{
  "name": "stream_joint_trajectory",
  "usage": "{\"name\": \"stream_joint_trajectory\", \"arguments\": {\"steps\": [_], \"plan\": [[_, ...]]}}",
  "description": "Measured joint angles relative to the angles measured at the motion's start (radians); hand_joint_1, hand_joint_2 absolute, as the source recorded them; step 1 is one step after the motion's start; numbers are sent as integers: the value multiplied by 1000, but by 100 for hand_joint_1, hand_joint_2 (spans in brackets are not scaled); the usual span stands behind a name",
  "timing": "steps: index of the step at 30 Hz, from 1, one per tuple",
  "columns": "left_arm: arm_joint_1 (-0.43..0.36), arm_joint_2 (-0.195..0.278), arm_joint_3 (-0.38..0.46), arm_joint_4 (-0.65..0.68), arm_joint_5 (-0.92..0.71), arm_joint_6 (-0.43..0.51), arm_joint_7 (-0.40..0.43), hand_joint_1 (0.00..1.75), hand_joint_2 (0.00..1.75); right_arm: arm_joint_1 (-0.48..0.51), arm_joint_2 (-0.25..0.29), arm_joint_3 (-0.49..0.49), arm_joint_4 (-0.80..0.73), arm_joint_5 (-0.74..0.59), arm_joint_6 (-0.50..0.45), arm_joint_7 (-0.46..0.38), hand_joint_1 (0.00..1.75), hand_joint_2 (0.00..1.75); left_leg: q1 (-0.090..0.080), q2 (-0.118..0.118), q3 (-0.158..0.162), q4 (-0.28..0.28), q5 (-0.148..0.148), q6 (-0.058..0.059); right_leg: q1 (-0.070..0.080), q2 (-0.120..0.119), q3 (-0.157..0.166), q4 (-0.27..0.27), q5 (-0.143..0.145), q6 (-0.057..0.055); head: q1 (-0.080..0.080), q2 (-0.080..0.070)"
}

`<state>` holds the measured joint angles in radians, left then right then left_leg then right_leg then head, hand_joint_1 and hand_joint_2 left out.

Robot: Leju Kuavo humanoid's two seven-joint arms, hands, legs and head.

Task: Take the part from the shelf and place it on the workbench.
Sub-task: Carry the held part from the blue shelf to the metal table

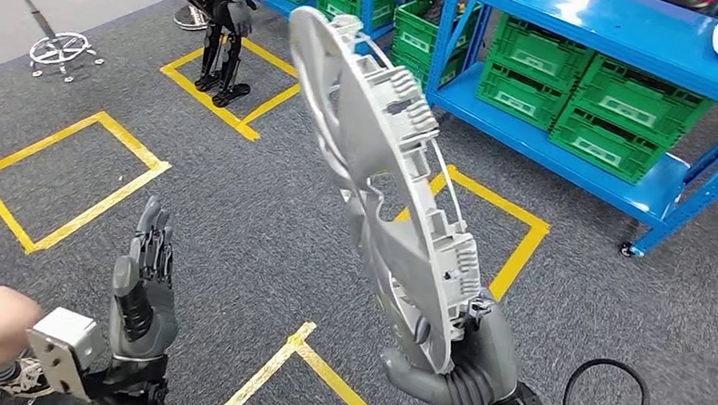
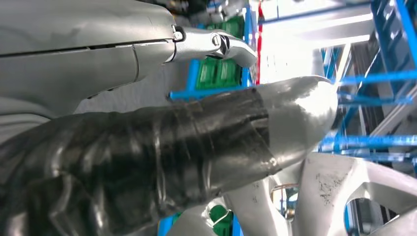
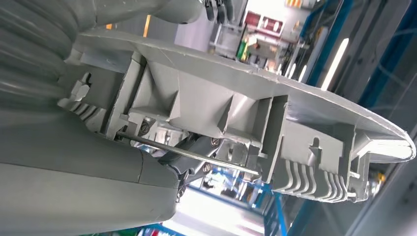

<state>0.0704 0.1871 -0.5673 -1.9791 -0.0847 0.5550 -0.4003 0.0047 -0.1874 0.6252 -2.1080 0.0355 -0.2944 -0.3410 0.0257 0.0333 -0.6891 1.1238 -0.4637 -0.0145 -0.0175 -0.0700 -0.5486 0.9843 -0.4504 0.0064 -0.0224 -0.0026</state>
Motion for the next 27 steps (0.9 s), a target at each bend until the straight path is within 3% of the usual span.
{"name": "stream_joint_trajectory", "arguments": {"steps": [2, 3, 5, 6, 8, 10, 11, 12, 13, 14, 16, 18, 20, 21, 22, 24, 25, 27], "plan": [[0, -1, 1, 0, 0, -2, 0, 0, 0, 0, 1, 0, 0, 0, 1, 0, 175, 175, -6, 32, 61, -98, 20, 10, 5, -17, 0, 7, -8, 14, -6, 0], [-1, -2, 1, -1, 0, -3, 0, 0, 0, 0, 1, -1, 0, 1, 2, 1, 175, 175, -9, 35, 69, -110, 18, 17, 7, -24, 0, 9, -10, 20, -6, 0], [0, -4, 2, -1, 0, -4, -1, 0, 0, 0, 2, -3, 0, 2, 2, 1, 175, 175, -10, 10, 66, -110, 23, 34, 6, -38, 1, 10, -13, 35, -2, 0], [0, -4, 3, -1, 0, -5, -1, 0, 0, 0, 2, -5, 0, 3, 3, 1, 175, 175, -9, -2, 66, -113, 26, 40, 3, -30, -3, 16, -19, 41, 2, 0], [0, -6, 3, -1, -1, -8, -1, 0, 0, 0, 2, -8, 0, 4, 4, 1, 175, 175, -7, -26, 66, -118, 32, 52, 0, 12, -32, 80, -63, 48, 11, 0], [0, -8, 3, -1, -2, -10, -1, 0, 0, 2, 2, -10, 0, 6, 5, 1, 175, 175, -11, -51, 64, -118, 35, 59, 1, 49, -92, 214, -125, 46, 27, 0], [0, -9, 3, 0, -2, -12, -1, 0, 0, 5, 2, -11, 0, 6, 5, 1, 175, 175, -14, -66, 63, -118, 36, 61, 2, 56, -120, 272, -143, 43, 33, 0], [1, -9, 3, 0, -2, -15, -1, 0, 0, 7, 2, -12, 0, 6, 6, 1, 175, 175, -17, -82, 62, -118, 37, 63, 4, 59, -136, 301, -142, 39, 37, 0], [1, -9, 3, 0, -2, -18, -1, 0, 0, 10, 2, -12, 0, 6, 7, 1, 175, 175, -20, -98, 62, -118, 38, 65, 6, 62, -135, 290, -123, 33, 40, 0], [1, -10, 3, 0, -3, -21, 0, 0, 0, 11, 2, -13, 0, 6, 8, 2, 175, 175, -23, -113, 62, -117, 39, 65, 8, 69, -116, 242, -90, 25, 43, 0], [1, -13, 3, 0, -6, -25, 0, 0, 0, 10, 2, -14, 0, 7, 12, 2, 175, 175, -26, -140, 61, -117, 42, 64, 12, 107, -58, 104, -27, 5, 47, 0], [0, -16, 3, 0, -7, -28, 1, 0, 0, 9, 2, -16, -2, 8, 16, 3, 175, 175, -23, -161, 56, -117, 47, 57, 16, 136, -22, 26, -9, -10, 47, 0], [1, -18, 4, 0, -7, -33, 1, 0, 0, 8, 2, -17, -3, 9, 20, 4, 175, 175, -18, -179, 50, -122, 54, 44, 18, 125, -9, 11, -6, -16, 52, 0], [1, -18, 4, -1, -8, -35, 1, 0, 0, 8, 2, -17, -4, 10, 22, 5, 175, 175, -19, -170, 45, -122, 54, 39, 17, 114, 0, 0, 0, -17, 54, 0], [1, -19, 5, -1, -8, -37, 1, 0, 0, 7, 2, -18, -5, 10, 24, 6, 175, 175, -21, -144, 36, -109, 46, 34, 14, 102, 7, -12, 7, -19, 50, 0], [0, -19, 6, -1, -8, -39, 0, 0, 0, 7, 3, -19, -6, 11, 26, 7, 175, 175, -20, -73, -9, -24, -2, 25, 11, 77, 16, -28, 15, -20, 38, 0], [0, -19, 6, 0, -8, -40, 0, 0, 0, 8, 4, -19, -6, 11, 26, 8, 175, 175, -16, -51, -40, 42, -34, 18, 11, 64, 16, -29, 14, -21, 31, 0], [1, -19, 7, 1, -8, -40, 0, 0, 0, 11, 4, -19, -5, 11, 26, 9, 175, 175, -5, -39, -85, 137, -65, 6, 11, 36, 16, -27, 10, -18, 22, 0]]}}
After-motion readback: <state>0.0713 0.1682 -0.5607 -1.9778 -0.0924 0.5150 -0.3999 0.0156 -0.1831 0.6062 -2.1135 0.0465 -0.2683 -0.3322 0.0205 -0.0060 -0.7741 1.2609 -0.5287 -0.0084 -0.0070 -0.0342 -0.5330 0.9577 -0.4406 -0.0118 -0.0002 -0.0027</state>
